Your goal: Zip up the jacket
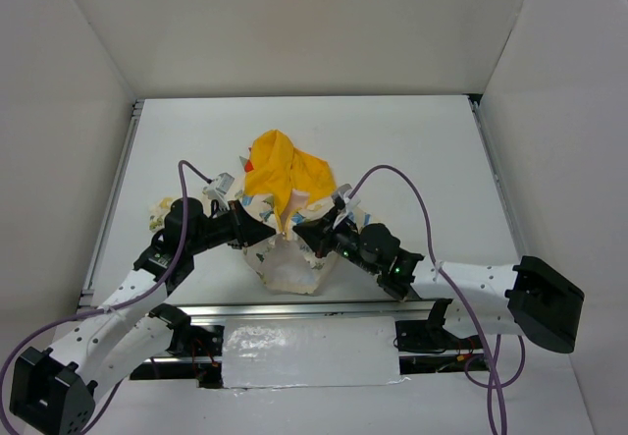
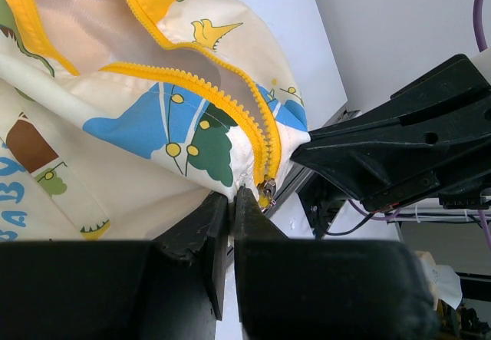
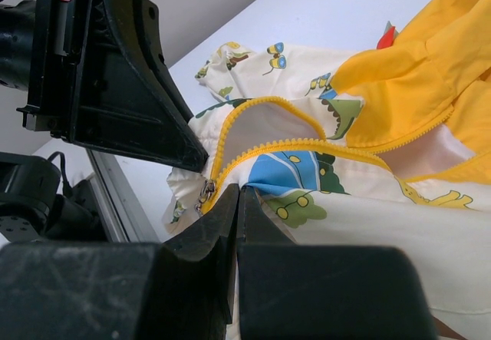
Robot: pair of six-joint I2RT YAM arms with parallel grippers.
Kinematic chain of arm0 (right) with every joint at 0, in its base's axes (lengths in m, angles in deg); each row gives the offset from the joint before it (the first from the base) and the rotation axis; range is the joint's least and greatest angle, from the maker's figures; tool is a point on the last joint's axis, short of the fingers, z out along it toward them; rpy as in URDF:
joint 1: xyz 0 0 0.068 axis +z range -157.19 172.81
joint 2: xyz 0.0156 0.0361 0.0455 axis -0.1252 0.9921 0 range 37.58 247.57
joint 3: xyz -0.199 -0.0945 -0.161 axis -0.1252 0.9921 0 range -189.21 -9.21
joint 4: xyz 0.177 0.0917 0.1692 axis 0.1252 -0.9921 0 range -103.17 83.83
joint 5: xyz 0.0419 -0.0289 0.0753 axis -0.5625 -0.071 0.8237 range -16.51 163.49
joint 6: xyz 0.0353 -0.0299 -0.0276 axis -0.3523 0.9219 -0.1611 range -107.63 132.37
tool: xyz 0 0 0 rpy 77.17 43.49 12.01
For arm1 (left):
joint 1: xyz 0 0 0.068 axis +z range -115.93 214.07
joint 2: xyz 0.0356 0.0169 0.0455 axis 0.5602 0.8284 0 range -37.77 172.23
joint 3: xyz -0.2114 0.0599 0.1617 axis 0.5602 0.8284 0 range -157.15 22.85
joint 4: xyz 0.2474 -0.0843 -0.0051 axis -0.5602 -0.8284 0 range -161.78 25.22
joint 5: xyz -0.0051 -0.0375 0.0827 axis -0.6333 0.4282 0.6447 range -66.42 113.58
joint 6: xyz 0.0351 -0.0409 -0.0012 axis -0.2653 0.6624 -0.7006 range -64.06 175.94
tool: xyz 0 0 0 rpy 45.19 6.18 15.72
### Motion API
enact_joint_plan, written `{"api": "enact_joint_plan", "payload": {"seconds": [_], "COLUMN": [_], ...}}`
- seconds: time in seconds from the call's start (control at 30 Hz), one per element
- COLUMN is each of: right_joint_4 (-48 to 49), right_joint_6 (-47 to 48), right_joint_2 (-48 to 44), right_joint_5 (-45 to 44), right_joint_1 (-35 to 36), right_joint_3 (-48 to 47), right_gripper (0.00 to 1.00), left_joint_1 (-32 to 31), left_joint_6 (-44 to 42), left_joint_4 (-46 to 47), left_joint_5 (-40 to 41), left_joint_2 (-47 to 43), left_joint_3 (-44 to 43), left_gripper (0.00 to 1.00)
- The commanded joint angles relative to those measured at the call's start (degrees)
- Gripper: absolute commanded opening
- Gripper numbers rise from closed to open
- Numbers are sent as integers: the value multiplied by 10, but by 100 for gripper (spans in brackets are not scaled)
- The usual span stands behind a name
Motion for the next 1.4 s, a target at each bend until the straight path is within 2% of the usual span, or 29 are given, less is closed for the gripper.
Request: {"api": "enact_joint_plan", "payload": {"seconds": [0.0,1.03,1.37], "right_joint_4": [32,32,43], "right_joint_6": [12,26,12], "right_joint_2": [3,23,12], "right_joint_5": [-4,-18,-8], "right_joint_1": [2,1,2], "right_joint_3": [-27,-50,-21], "right_gripper": [0,0,0], "left_joint_1": [-3,-3,-3], "left_joint_6": [-7,-8,-11], "left_joint_4": [20,15,-16], "left_joint_5": [-3,-7,36], "left_joint_2": [-3,5,-27], "left_joint_3": [-11,-7,-25], "left_gripper": [0,0,0]}}
